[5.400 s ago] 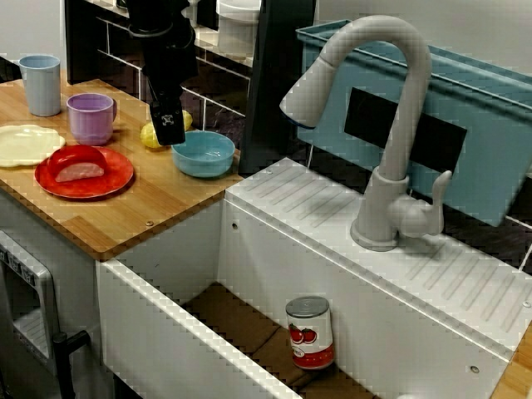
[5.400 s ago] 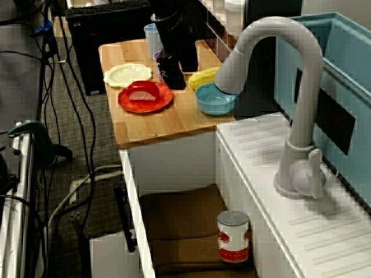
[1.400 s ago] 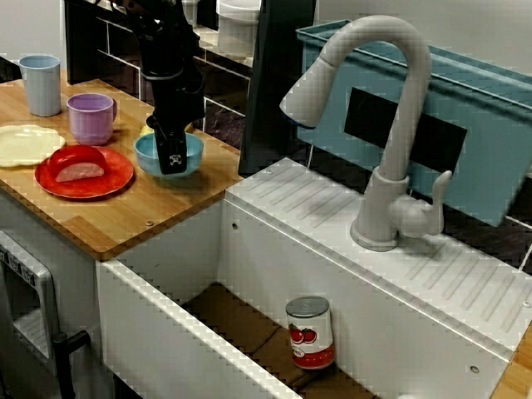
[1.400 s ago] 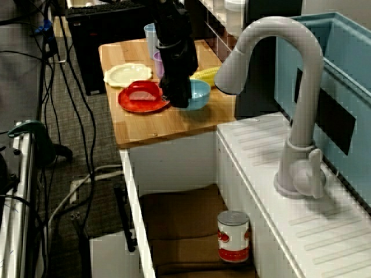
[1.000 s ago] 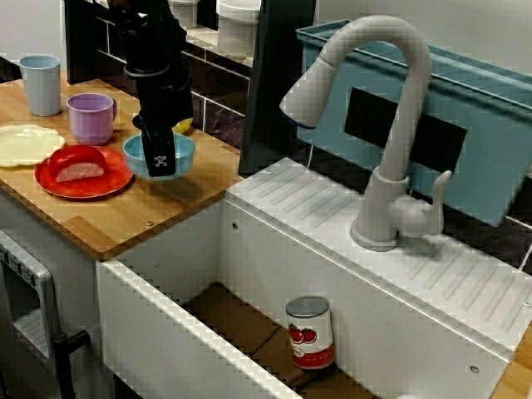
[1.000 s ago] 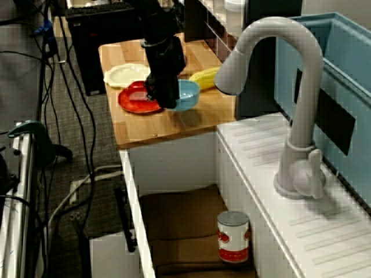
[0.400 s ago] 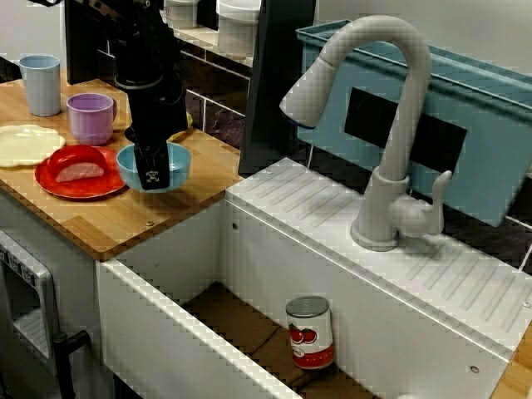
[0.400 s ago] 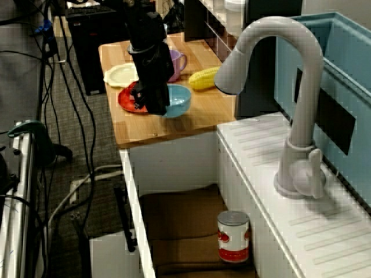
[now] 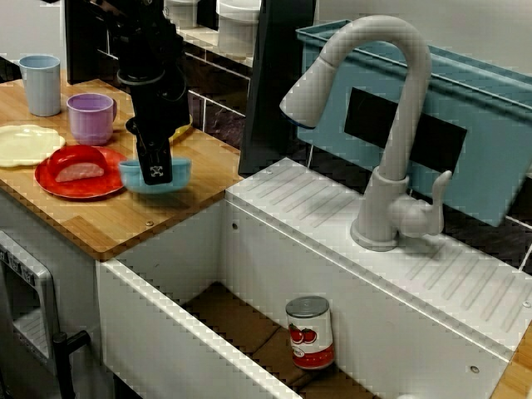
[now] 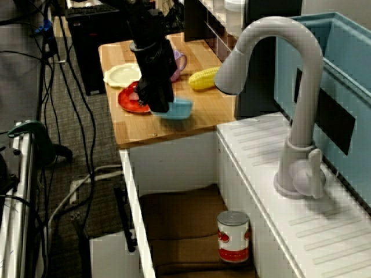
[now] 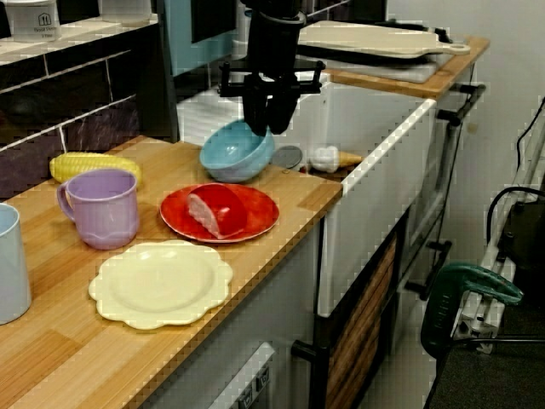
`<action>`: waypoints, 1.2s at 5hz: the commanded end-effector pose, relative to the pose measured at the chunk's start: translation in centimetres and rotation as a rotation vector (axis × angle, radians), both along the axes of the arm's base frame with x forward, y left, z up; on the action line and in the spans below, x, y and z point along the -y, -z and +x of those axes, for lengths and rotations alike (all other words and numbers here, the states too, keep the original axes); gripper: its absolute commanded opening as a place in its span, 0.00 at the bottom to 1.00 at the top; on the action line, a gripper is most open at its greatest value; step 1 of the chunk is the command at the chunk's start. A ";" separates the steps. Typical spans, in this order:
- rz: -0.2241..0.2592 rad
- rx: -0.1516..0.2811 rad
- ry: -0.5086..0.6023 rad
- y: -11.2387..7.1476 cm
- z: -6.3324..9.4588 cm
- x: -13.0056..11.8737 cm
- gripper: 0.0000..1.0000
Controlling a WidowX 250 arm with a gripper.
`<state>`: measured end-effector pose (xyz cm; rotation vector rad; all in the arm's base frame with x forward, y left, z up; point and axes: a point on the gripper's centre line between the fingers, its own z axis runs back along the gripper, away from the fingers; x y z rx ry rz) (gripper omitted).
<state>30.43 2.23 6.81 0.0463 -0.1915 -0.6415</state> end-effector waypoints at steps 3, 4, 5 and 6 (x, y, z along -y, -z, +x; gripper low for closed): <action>0.017 0.019 -0.081 -2.9 1.5 -1.0 1.00; 0.029 0.022 -0.181 -3.3 1.7 -2.4 1.00; 0.072 0.035 -0.374 -3.6 2.0 -4.4 1.00; 0.084 0.039 -0.510 -3.9 1.9 -6.0 1.00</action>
